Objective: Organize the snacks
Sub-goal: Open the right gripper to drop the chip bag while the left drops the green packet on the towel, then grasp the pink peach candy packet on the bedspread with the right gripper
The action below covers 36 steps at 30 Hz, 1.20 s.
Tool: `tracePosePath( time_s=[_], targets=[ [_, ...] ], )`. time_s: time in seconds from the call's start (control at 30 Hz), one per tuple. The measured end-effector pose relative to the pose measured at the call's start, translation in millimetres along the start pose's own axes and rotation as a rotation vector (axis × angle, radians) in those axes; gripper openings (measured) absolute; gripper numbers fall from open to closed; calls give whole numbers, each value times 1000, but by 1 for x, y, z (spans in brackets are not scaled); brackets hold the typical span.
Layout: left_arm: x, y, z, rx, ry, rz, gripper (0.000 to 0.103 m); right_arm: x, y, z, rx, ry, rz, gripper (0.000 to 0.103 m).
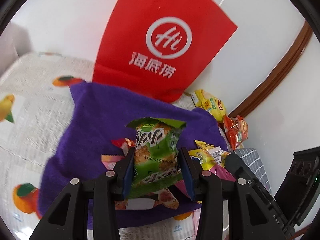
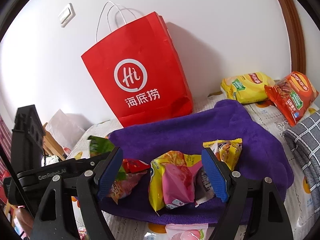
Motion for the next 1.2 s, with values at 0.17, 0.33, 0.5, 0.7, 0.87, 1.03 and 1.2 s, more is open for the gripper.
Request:
tracePosePath(
  time_s=[0.17, 0.33, 0.5, 0.7, 0.87, 1.03, 1.2],
  targets=[
    [-7, 3, 1, 25, 15, 14, 58, 3, -4, -1, -23, -8, -16, 80],
    [1, 6, 5, 26, -12, 67, 68, 8, -3, -1, -14, -15, -25, 80],
    [12, 10, 8, 24, -31, 49, 68, 16, 0, 1, 7, -32, -19, 80],
    [21, 19, 19, 22, -38, 18, 68, 23, 3, 14, 32, -31, -11, 80],
    [30, 21, 26, 10, -51, 11, 68, 38, 0, 38, 70, -25, 25, 80],
    [33, 18, 32, 0, -48, 10, 68, 26, -15, 69, 63, 115, 84, 80],
    [38, 13, 33, -2, -52, 33, 68, 4, -20, 90, 114, 227, 180, 80]
  ],
)
Point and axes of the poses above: each gripper's, at about its wrist camera, not at the fingertips, and x roughly against the way its jaws point, y to its left, z to its underside, the point moved 6 cm from there along -x, roughly the way its jaws point, and after that the axes turned 11 degrees about y, right-handed, at the moved point
